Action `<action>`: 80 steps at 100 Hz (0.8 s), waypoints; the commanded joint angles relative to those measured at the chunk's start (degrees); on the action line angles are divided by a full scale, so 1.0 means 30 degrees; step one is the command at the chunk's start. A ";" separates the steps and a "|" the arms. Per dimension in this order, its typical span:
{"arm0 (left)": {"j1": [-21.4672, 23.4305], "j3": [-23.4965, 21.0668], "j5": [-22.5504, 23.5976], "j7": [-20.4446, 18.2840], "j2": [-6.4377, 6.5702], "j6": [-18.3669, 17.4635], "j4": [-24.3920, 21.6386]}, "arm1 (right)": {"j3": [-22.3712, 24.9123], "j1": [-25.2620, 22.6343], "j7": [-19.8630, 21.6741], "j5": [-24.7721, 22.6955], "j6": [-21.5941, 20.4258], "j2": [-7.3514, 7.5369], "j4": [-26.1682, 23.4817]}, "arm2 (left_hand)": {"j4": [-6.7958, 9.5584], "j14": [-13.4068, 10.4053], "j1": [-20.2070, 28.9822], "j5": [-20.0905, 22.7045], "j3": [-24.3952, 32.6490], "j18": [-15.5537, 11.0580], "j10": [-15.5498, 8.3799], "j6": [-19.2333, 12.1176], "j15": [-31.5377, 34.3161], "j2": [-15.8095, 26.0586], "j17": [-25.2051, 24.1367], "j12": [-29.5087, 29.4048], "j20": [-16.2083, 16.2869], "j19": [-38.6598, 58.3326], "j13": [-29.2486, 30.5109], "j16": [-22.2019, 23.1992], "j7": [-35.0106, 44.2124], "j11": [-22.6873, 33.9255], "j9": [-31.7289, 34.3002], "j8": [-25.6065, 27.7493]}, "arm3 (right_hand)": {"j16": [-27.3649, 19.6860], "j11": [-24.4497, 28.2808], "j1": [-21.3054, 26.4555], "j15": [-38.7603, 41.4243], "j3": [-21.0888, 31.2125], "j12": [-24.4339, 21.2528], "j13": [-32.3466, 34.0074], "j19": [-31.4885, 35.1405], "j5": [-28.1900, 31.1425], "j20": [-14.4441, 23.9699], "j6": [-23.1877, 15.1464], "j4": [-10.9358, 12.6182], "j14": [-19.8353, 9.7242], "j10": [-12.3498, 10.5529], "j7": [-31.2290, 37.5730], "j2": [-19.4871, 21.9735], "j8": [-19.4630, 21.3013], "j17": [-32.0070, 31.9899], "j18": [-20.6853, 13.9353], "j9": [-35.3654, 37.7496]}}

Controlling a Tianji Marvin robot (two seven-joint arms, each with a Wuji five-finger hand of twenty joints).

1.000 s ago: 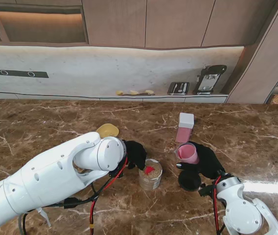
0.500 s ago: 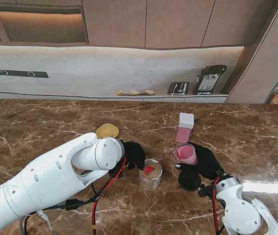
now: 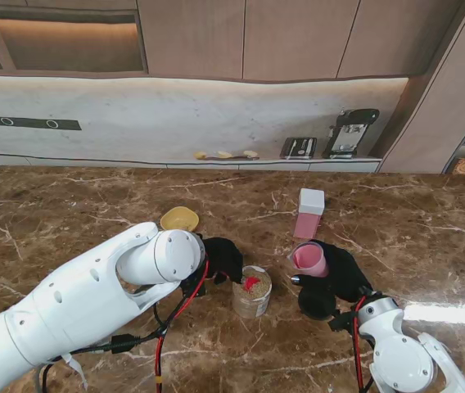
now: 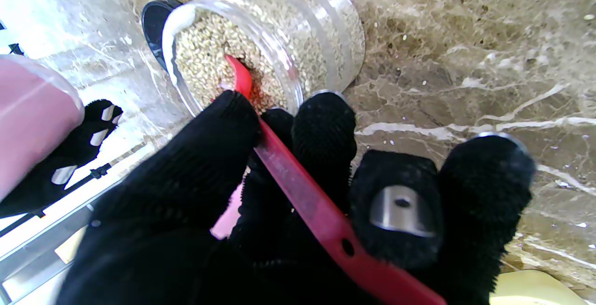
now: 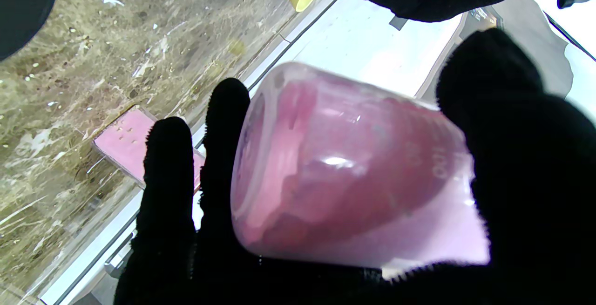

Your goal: Measure grain into the airtight container

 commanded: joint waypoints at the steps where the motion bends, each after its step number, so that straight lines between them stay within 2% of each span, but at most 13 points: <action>1: 0.0350 0.0083 -0.0145 -0.0077 -0.0073 0.0012 0.0373 | -0.0092 -0.0114 0.0286 0.0121 0.0153 -0.0037 0.0170 | 0.0220 -0.0775 0.1386 -0.0108 -0.0027 0.0299 -0.0484 -0.1937 0.1886 0.1160 0.0115 0.0289 0.0398 0.1454 0.0595 -0.0055 0.0390 0.0387 0.0986 0.1225 | -0.0159 0.0835 0.1770 0.0040 0.2735 -0.0212 -0.0040 -0.0250 0.1165 -0.0231 -0.2383 -0.0802 -0.1098 -0.1281 0.1690 0.2710 0.0083 -0.0232 -0.0271 0.0287; 8: 0.0453 -0.0018 -0.0213 -0.0045 -0.0086 -0.0004 0.0412 | -0.0144 -0.0110 0.0270 0.0160 0.0190 -0.0044 0.0191 | 0.0356 -0.0774 0.1676 -0.0094 -0.0640 0.0266 -0.0490 -0.2015 0.1880 0.1320 0.0037 0.0358 0.0475 0.1470 0.0596 -0.0042 0.0232 0.0421 0.0917 0.1550 | -0.0162 0.0836 0.1775 0.0031 0.2737 -0.0207 -0.0042 -0.0282 0.1162 -0.0240 -0.2363 -0.0799 -0.1099 -0.1272 0.1692 0.2710 0.0082 -0.0240 -0.0261 0.0283; 55: 0.1547 -0.1277 -0.0277 0.0122 -0.0023 -0.0321 0.0158 | -0.0312 -0.0038 0.0275 0.0145 0.0314 -0.0041 0.0334 | 0.0381 -0.0760 0.1736 -0.0159 -0.0775 0.0352 -0.0527 -0.2173 0.1865 0.1405 -0.0095 0.0481 0.0540 0.1532 0.0592 -0.0042 0.0178 0.0592 0.0758 0.1785 | -0.0155 0.0879 0.1788 0.0035 0.2748 -0.0149 -0.0012 -0.0225 0.1187 -0.0189 -0.2390 -0.0776 -0.1093 -0.1265 0.1711 0.2783 0.0088 -0.0038 -0.0298 0.0303; 80: 0.2328 -0.2099 -0.0163 0.0331 -0.0021 -0.0740 -0.0011 | -0.0426 0.0031 0.0325 0.0080 0.0414 -0.0023 0.0420 | 0.0388 -0.0710 0.1740 -0.0176 -0.0802 0.0409 -0.0510 -0.2183 0.1830 0.1439 -0.0117 0.0481 0.0581 0.1581 0.0587 -0.0044 0.0129 0.0600 0.0748 0.1840 | -0.0143 0.0947 0.1943 0.0101 0.3531 0.0269 0.0102 0.0163 0.1299 -0.0033 -0.2409 -0.0789 -0.1063 -0.1265 0.1752 0.2587 0.0068 0.0166 -0.0367 0.0453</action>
